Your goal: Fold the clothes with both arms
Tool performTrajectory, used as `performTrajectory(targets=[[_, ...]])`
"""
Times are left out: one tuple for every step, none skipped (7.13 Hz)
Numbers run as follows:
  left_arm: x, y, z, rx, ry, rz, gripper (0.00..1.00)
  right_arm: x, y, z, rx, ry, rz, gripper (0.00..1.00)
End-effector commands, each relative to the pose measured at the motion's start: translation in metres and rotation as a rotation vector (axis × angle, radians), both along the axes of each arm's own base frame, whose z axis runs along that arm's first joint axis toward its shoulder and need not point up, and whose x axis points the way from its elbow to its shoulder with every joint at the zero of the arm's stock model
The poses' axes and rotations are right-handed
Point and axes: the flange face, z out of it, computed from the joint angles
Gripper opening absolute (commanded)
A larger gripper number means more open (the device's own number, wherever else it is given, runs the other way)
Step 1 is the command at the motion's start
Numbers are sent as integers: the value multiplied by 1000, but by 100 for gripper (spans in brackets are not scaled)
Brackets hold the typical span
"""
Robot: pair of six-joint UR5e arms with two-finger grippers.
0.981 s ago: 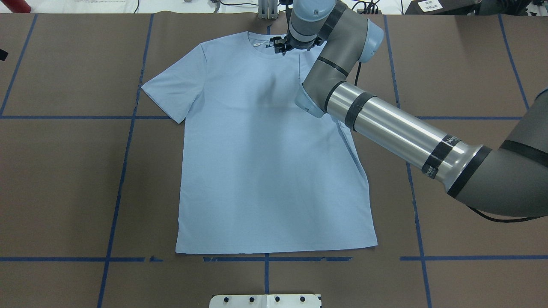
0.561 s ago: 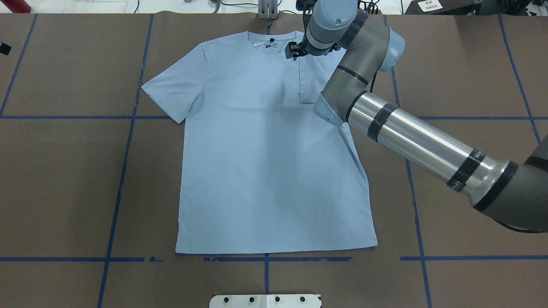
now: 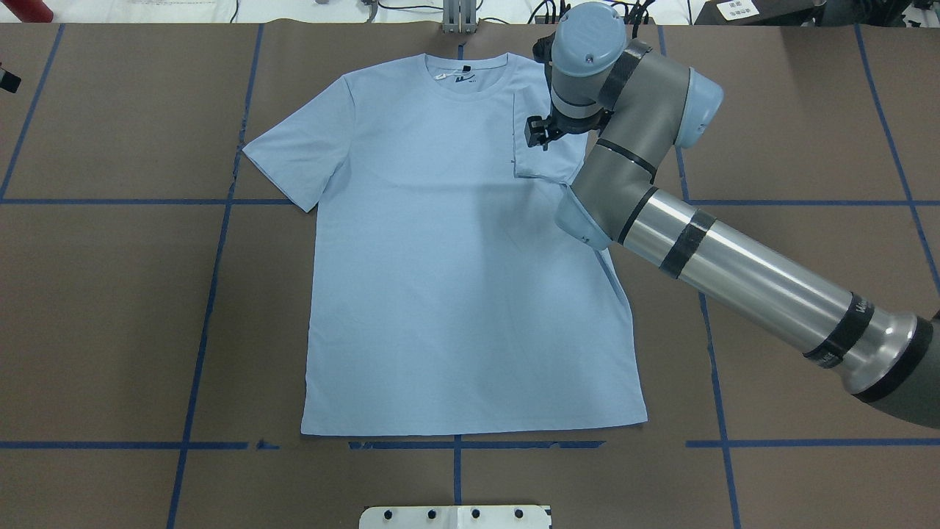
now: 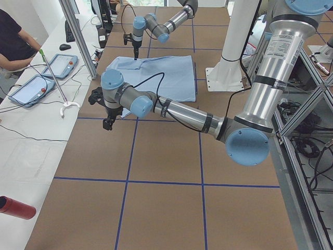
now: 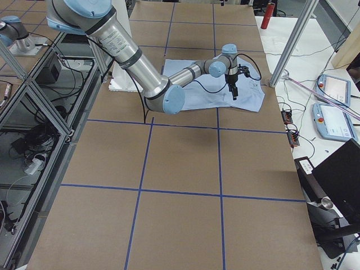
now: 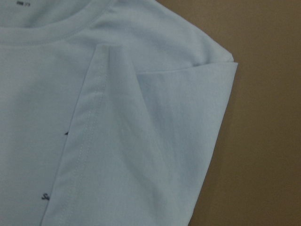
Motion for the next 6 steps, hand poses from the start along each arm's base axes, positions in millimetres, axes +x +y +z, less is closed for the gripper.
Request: performTrajectory(targets=[[0, 0, 1, -2, 0, 0, 100, -24, 27, 12, -25, 66, -79, 100], [0, -1, 3, -4, -1, 1, 100, -24, 28, 11, -34, 72, -87, 100], [0, -1, 4, -7, -1, 1, 100, -23, 29, 12, -57, 95, -90, 100], [1, 0, 3, -4, -1, 3, 100, -22, 30, 15, -58, 112, -107, 100], [0, 0, 3, -4, -1, 1, 100, -21, 30, 22, -69, 133, -113, 100], [1, 1, 0, -5, 18, 12, 100, -19, 31, 33, -86, 157, -113, 100]])
